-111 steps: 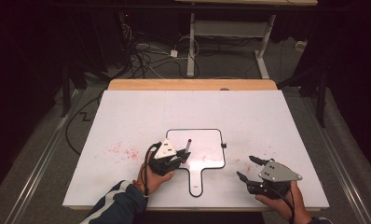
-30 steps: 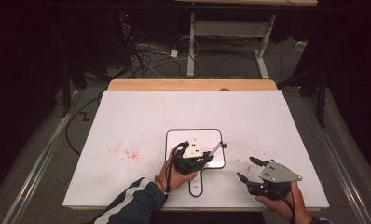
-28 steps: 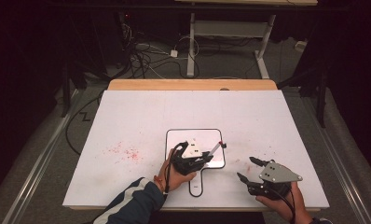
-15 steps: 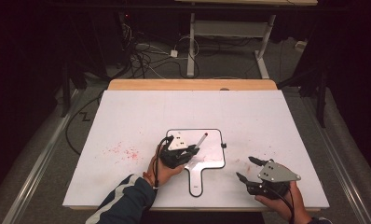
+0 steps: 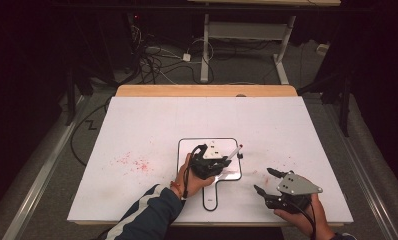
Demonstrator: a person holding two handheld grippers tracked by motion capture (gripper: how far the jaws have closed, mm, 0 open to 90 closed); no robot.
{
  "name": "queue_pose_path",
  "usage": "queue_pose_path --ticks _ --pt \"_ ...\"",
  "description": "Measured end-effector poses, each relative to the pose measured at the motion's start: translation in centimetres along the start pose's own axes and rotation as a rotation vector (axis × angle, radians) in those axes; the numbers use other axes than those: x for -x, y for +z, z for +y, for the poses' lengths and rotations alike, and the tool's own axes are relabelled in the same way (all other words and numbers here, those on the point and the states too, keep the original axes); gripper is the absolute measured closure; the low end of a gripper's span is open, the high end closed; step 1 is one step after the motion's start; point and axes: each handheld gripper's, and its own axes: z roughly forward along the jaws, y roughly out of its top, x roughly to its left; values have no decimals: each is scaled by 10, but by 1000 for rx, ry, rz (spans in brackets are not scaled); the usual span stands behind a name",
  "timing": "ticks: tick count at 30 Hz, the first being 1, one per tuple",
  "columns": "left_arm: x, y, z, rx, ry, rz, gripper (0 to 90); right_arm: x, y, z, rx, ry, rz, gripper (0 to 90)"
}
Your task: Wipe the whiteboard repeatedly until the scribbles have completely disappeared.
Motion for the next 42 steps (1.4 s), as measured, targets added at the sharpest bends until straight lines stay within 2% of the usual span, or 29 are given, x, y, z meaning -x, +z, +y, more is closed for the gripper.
queue_pose_path --ticks 6,12,20,25,26,30,34,35,38,40,42 --pt "8 14 11 -2 12 -25 783 1 -1 -1 0 2 0 341" --pt "7 15 11 -6 19 -30 783 2 -2 -1 0 4 -5 341" --pt "-6 0 -1 -7 -9 -9 783 2 -2 -1 0 3 -4 341" --pt "-18 -14 -11 -23 -20 28 783 1 -1 -1 -4 3 -4 342" --pt "-18 -15 -13 -13 -53 31 783 1 -1 -1 -5 2 -3 342" --pt "-28 -26 -23 -4 -86 52 783 1 0 -1 -8 2 -3 342" --pt "-28 -32 -31 10 -114 65 783 1 1 -1 -10 2 -3 342" --pt "-32 -37 -32 -36 -52 70 783 1 1 -1 -12 2 -2 342" --pt "-28 -40 -36 -42 -53 63 782 0 2 -1 -14 0 1 342" --pt "-24 -40 -37 -43 -59 40 782 0 2 -1 -14 -1 2 342" --pt "-16 -36 -34 -52 -22 34 782 -1 3 -1 -15 -1 4 342"
